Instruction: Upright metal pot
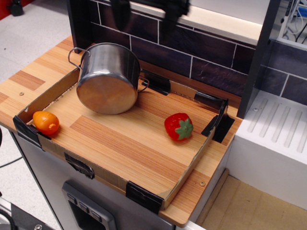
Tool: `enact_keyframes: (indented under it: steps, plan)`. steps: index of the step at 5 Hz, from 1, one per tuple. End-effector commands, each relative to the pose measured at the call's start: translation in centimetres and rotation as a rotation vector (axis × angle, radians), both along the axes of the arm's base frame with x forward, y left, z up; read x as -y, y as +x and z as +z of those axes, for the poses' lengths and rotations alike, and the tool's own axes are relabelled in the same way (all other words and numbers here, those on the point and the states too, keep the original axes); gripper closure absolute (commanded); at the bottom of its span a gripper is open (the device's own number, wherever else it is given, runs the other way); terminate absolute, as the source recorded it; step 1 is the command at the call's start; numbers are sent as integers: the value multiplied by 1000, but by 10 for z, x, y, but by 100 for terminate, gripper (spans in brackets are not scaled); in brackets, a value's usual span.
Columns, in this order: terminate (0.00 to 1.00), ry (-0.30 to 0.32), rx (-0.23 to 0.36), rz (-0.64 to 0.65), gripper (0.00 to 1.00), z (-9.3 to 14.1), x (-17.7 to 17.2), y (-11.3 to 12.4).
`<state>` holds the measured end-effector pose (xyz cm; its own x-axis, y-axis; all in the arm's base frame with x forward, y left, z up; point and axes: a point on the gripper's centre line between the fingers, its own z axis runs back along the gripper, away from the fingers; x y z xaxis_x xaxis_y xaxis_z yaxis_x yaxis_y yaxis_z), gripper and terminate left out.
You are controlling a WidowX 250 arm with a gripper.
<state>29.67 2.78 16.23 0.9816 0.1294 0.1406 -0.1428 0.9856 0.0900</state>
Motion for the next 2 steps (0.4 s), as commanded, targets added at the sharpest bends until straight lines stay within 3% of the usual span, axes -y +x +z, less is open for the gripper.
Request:
enact_keyframes:
  steps: [1, 2]
  plan:
    - [0, 151, 125, -462, 0, 30, -50, -3]
    - [0, 216, 74, -686, 0, 25, -71, 5]
